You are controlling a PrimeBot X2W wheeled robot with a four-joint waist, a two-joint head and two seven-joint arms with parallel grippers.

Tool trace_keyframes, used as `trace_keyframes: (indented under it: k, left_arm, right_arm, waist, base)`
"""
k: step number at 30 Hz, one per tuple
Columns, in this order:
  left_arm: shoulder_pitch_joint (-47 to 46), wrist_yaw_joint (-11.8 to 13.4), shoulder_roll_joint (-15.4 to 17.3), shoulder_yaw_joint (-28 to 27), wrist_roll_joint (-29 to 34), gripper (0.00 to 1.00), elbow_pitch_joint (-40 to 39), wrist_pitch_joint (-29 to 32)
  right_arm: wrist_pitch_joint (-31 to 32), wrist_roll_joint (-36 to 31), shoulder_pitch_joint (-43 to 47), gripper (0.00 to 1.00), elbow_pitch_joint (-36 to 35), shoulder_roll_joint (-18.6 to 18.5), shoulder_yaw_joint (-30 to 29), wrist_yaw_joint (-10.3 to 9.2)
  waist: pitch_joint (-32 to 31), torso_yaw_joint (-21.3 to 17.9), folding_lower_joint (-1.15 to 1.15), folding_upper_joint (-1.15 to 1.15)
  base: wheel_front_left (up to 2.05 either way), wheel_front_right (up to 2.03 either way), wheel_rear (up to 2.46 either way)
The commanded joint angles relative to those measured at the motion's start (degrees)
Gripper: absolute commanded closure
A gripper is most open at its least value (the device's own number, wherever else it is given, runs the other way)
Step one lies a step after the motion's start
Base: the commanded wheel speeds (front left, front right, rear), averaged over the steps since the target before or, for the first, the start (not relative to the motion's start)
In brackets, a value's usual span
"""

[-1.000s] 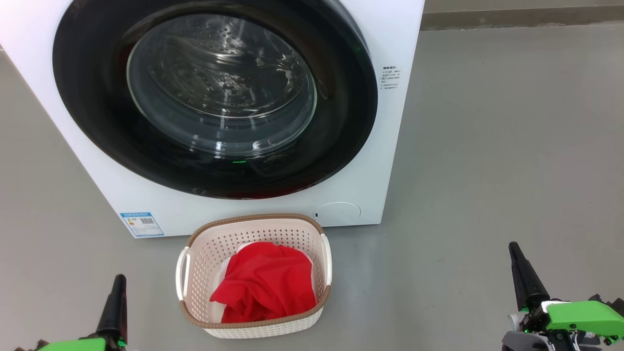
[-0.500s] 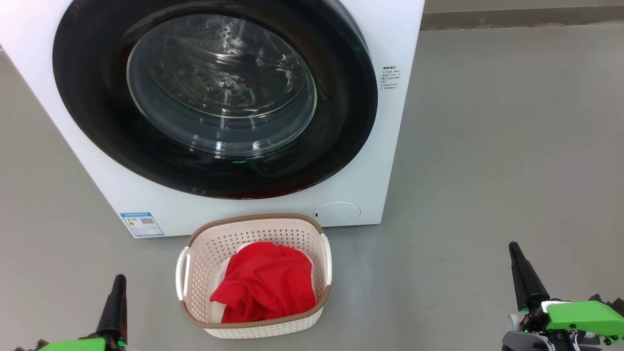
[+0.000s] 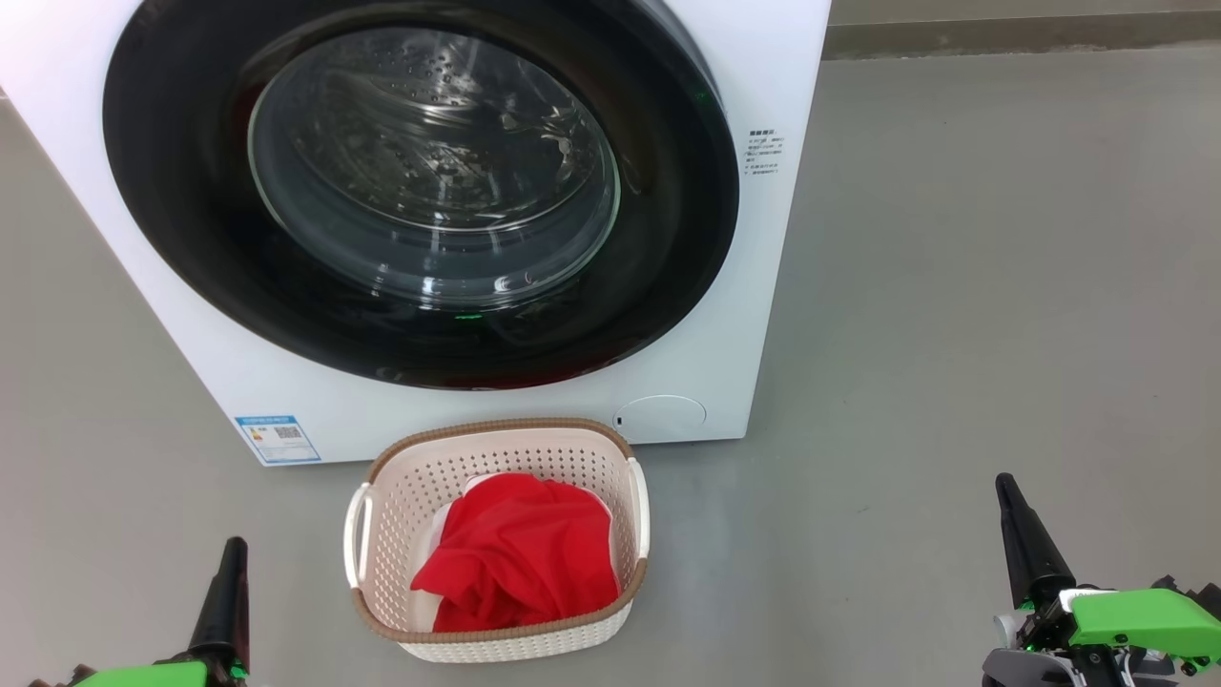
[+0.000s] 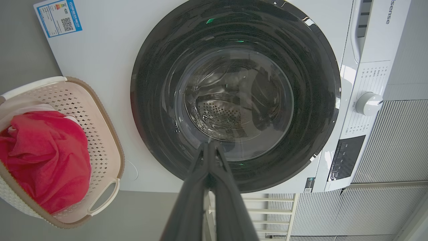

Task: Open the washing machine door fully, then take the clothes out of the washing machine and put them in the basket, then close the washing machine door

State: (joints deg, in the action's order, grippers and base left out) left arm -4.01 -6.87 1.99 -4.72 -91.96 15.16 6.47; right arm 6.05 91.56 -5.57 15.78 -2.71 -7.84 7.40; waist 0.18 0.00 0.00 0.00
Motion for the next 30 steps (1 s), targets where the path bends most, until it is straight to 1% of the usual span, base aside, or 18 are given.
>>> trace_keyframes:
  k: [1,30]
  left_arm:
    - [-2.2,-0.6,0.9,-1.9,-0.2,1.0,-1.1,0.1]
    - [-2.2,-0.6,0.9,-1.9,-0.1,1.0,-1.1,0.1]
  right_arm:
    - [0.5,0.6,-0.6,1.0,-1.8,-0.2,1.3,0.09]
    - [0.4,0.6,-0.6,1.0,-1.8,-0.2,1.3,0.09]
  waist:
    - [0.0,0.0,0.0,0.0]
    - [0.0,0.0,0.0,0.0]
  base:
    - [0.0,0.0,0.0]
    - [0.0,0.0,0.0]
